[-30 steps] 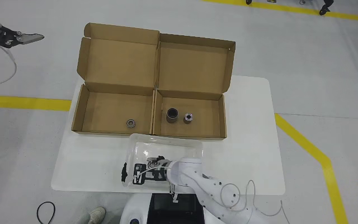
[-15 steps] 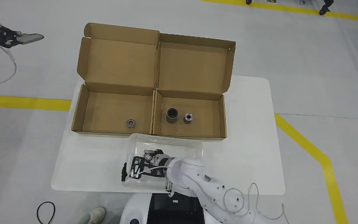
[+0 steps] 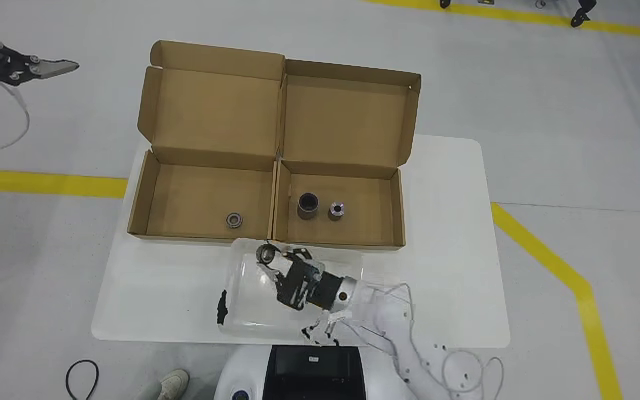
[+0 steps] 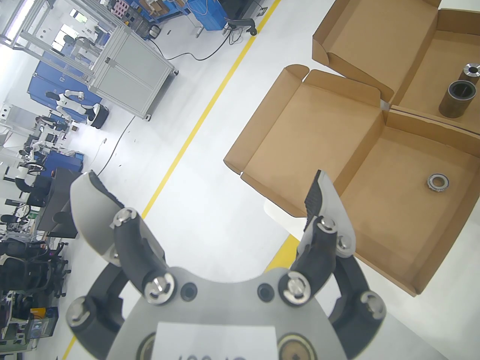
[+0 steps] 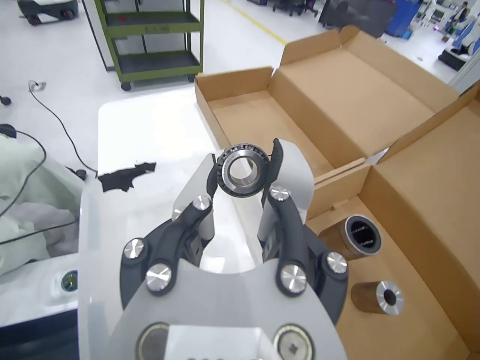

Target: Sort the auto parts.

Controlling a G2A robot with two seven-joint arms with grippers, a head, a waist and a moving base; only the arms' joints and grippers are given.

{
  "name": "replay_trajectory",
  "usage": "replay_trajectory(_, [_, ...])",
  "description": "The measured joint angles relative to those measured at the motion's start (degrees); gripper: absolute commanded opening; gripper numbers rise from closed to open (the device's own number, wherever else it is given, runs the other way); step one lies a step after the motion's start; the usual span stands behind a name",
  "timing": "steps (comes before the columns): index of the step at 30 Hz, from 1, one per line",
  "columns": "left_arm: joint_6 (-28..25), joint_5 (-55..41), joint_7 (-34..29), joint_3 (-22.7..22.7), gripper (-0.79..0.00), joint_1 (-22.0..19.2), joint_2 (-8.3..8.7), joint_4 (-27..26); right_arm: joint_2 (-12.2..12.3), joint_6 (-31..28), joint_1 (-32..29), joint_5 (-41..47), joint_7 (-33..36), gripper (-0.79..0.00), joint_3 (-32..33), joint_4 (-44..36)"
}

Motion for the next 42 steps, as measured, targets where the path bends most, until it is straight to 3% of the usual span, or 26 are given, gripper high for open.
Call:
replay_trajectory(11, [0.00,0.00,0.00,0.00,0.000,0.00,0.00,0.00,-0.36,-7.58,9.26,4.64,-13.42,-0.785,-0.42,0.05])
replay_trajectory(19, [0.00,0.00,0.00,0.00,0.000,0.00,0.00,0.00,-0.78,-12.22,16.03,6.91,-27.27,-0.785,-0.45,2.73])
replay_trajectory(30, [0.00,0.00,0.00,0.00,0.000,0.00,0.00,0.00,-2.03,-10.08,26.35,10.39,-30.37,-0.785,0.63,5.51])
replay_trajectory(42, [0.00,0.00,0.00,0.00,0.000,0.00,0.00,0.00,-2.05,-9.79,28.55,11.52,-25.79,-0.785,2.21,-1.76])
